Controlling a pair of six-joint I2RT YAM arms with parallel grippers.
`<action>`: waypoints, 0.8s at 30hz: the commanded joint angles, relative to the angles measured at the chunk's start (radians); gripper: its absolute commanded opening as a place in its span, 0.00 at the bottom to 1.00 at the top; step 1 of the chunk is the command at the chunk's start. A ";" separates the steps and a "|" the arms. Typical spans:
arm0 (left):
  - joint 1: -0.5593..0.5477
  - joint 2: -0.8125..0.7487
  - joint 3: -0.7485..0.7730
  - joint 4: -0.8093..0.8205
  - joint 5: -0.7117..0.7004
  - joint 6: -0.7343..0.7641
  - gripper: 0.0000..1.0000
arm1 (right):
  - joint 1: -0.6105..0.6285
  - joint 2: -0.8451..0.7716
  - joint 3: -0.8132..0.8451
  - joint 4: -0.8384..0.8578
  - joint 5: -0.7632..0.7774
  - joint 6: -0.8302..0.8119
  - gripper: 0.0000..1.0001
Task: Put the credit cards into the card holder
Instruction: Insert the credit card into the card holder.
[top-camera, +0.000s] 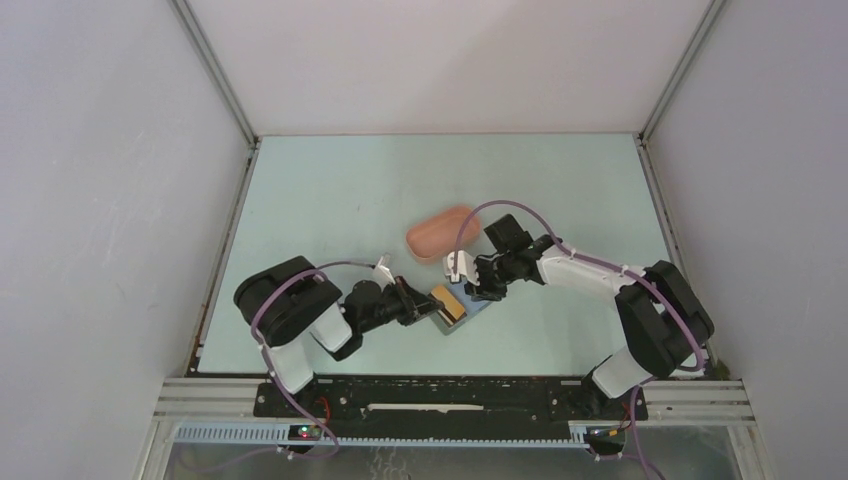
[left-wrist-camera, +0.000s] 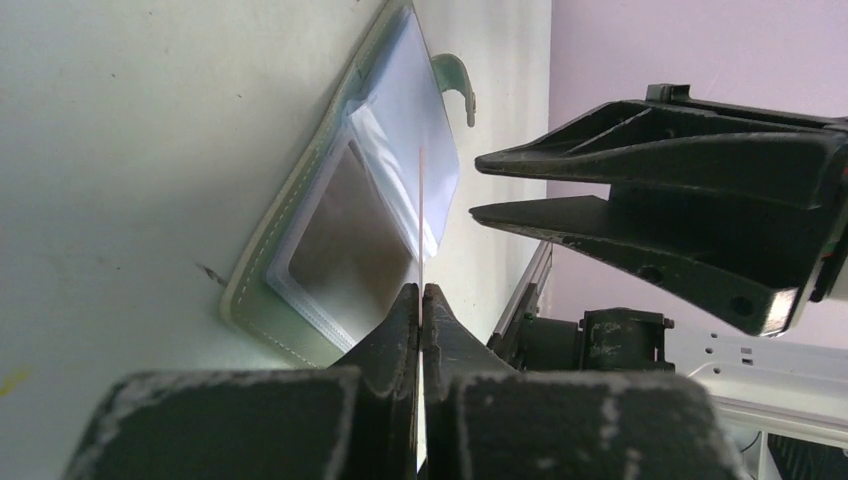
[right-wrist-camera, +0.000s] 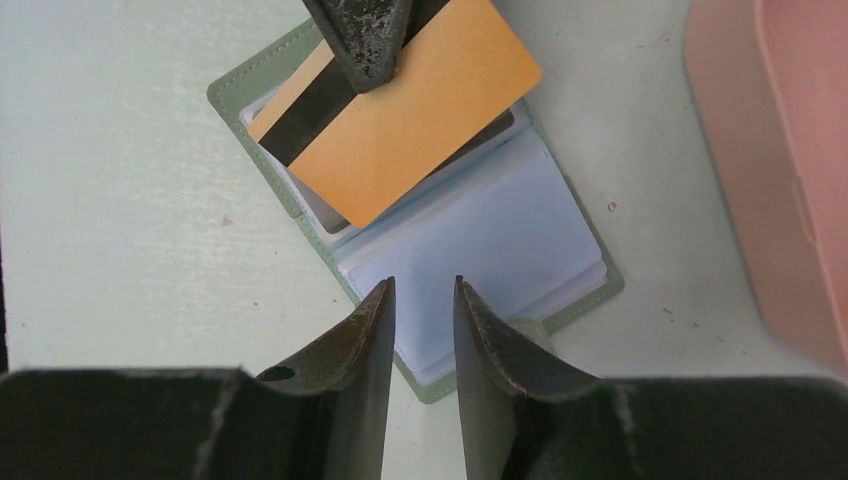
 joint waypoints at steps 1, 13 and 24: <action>0.004 0.049 0.022 0.118 -0.021 -0.036 0.00 | 0.016 0.014 0.001 0.027 0.071 -0.051 0.34; -0.007 0.092 0.057 0.142 -0.033 -0.053 0.00 | 0.022 0.049 0.001 0.005 0.143 -0.085 0.27; -0.015 0.135 0.073 0.141 -0.040 -0.062 0.00 | 0.025 0.074 0.013 -0.021 0.159 -0.090 0.24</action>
